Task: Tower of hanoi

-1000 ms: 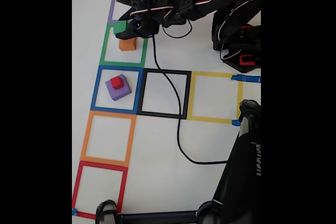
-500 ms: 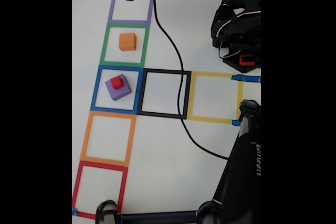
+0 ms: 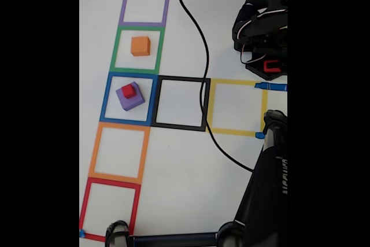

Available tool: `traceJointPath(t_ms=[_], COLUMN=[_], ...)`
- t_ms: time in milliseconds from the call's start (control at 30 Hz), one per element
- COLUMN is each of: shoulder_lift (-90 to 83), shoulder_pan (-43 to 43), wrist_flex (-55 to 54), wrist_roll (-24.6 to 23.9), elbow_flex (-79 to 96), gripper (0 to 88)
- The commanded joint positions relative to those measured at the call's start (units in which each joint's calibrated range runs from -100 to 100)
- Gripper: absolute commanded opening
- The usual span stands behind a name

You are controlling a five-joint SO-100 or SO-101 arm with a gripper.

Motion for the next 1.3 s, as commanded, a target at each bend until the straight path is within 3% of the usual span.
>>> traceJointPath(t_ms=[0, 300, 633, 900, 1267], shoulder_lift=[-3.8, 5.6, 29.5, 43.5, 52.4], shoulder_pan=[4.1, 6.5, 7.2, 8.4, 9.2], wrist_flex=[-18.4, -60.9, -93.1, -106.6, -113.5], wrist_roll=[0.0, 0.0, 0.0, 0.0, 0.0], elbow_flex=[18.1, 46.1, 51.0, 48.8, 46.8], gripper=[6.1, 6.0, 6.1, 6.1, 6.0])
